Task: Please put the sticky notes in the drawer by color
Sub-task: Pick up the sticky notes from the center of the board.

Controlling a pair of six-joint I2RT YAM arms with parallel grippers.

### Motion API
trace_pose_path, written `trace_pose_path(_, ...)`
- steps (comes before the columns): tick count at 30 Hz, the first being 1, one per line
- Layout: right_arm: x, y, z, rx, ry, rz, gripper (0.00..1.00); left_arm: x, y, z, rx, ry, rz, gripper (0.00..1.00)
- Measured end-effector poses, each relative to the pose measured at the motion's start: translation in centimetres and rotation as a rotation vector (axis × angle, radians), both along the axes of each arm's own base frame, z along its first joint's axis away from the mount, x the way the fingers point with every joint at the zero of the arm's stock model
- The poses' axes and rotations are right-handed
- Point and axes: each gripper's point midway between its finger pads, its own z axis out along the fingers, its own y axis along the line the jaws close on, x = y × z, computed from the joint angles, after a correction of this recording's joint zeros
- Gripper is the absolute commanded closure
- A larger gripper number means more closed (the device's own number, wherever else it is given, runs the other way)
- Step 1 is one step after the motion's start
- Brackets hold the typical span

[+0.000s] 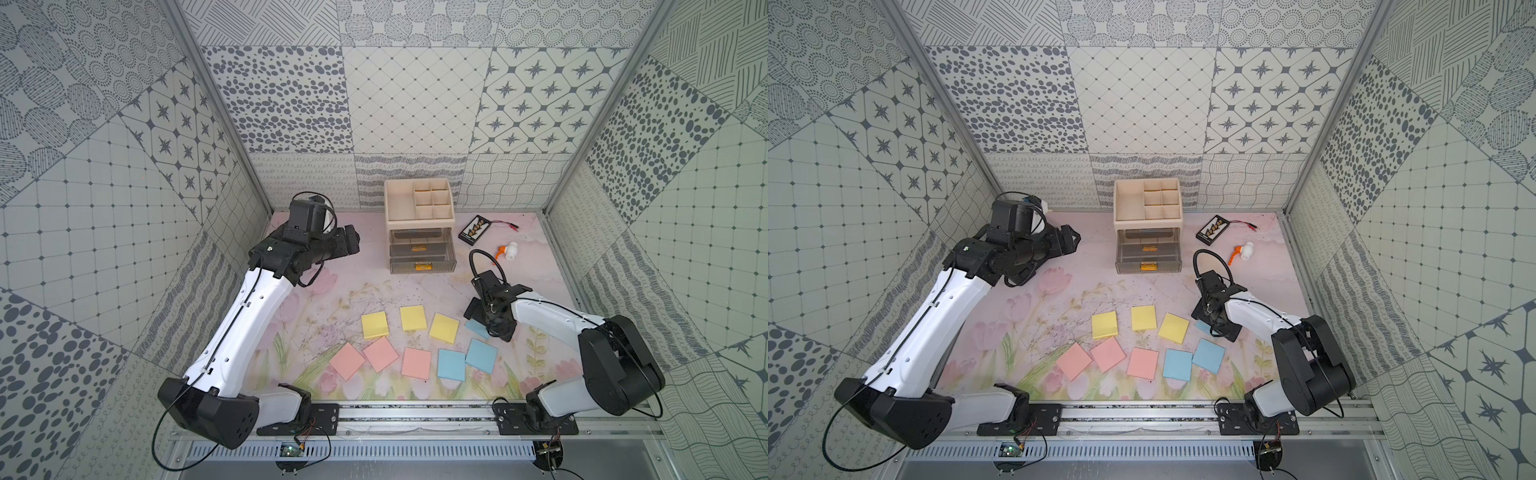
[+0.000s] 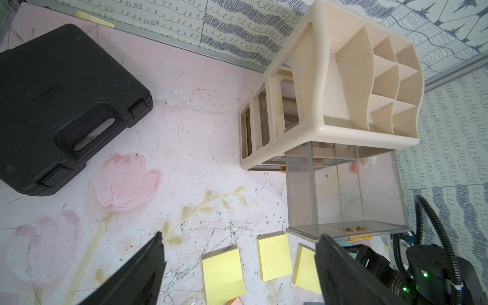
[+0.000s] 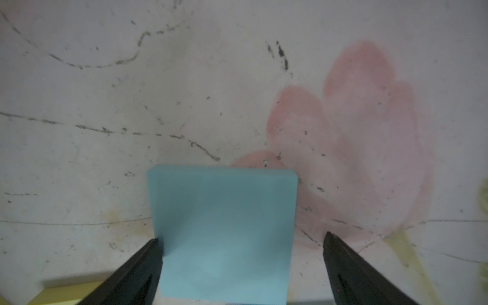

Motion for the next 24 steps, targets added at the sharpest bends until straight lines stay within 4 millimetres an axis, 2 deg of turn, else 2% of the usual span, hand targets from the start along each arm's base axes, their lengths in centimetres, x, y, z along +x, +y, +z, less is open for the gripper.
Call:
trace_pose_path(20,0.55,0.34,-0.78,-0.013,0.044,0.012,0.0,-0.24,0.17,-0.16,0.003,0.001,0.003,0.09)
trace_pose_path(24,0.47,0.25,-0.8,-0.017,0.044,0.007,0.07,-0.35,0.22,0.03,0.001,-0.005,0.003,0.1)
